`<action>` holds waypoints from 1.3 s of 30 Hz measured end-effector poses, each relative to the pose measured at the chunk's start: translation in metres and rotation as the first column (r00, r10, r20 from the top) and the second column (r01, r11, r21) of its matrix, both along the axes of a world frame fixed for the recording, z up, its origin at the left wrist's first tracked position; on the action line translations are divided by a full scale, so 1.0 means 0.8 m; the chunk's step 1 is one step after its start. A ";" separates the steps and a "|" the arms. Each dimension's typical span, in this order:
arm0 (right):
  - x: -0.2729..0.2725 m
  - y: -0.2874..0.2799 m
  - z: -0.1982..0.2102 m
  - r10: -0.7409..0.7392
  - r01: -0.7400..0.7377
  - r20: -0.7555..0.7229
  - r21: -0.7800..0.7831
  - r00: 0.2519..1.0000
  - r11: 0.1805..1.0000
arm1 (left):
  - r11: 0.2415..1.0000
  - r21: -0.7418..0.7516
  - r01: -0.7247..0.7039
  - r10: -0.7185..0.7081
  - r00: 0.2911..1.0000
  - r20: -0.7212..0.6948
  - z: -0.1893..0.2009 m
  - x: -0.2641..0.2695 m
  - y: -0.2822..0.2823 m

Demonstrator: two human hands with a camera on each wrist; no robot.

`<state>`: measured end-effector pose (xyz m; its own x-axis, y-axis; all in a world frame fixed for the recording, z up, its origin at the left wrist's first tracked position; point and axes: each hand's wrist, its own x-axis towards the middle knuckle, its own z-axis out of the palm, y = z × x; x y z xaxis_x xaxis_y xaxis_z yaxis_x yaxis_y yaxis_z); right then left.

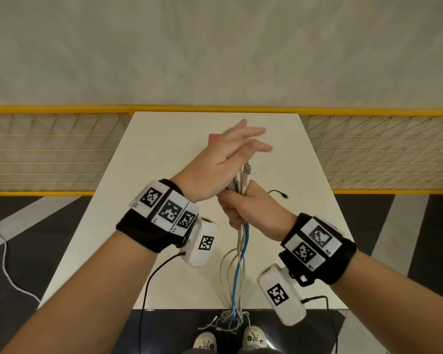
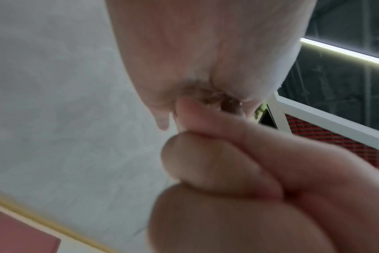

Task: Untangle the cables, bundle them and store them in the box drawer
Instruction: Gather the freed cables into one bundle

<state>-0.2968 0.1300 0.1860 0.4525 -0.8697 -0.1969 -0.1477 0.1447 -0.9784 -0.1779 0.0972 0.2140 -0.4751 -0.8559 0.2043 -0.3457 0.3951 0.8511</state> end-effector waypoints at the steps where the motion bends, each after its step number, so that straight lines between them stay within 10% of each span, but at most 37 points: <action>1: -0.002 -0.002 0.000 0.001 -0.001 -0.016 -0.018 1.000 1.000 | 1.000 -0.009 0.019 -0.019 1.000 0.018 -0.001 -0.004 0.001; 7: -0.013 -0.014 -0.002 -0.094 0.094 0.014 -0.052 0.996 0.994 | 0.988 -0.065 0.139 -0.126 0.976 0.180 0.000 -0.014 0.007; 13: -0.020 -0.032 0.004 -0.137 0.143 0.082 -0.064 0.987 0.988 | 0.981 0.167 -0.096 0.157 0.902 -0.403 0.003 -0.005 -0.004; 17: -0.019 -0.036 0.006 -0.098 0.119 0.157 -0.127 0.983 0.985 | 0.983 0.180 -0.026 0.062 0.978 -0.200 -0.012 -0.016 -0.002; 26: -0.016 -0.040 0.003 0.092 -0.086 0.040 -0.122 0.995 0.989 | 0.983 0.123 -0.135 0.171 0.913 -0.369 -0.019 -0.019 -0.006; 31: -0.013 -0.044 -0.016 -0.072 0.074 0.084 -0.026 0.994 0.997 | 0.954 0.286 -0.095 0.234 0.832 -0.504 -0.028 -0.022 -0.008; 39: -0.006 -0.044 -0.022 0.025 -0.022 0.091 -0.031 0.996 0.999 | 0.948 0.318 -0.026 0.080 0.984 -0.159 -0.032 -0.014 -0.020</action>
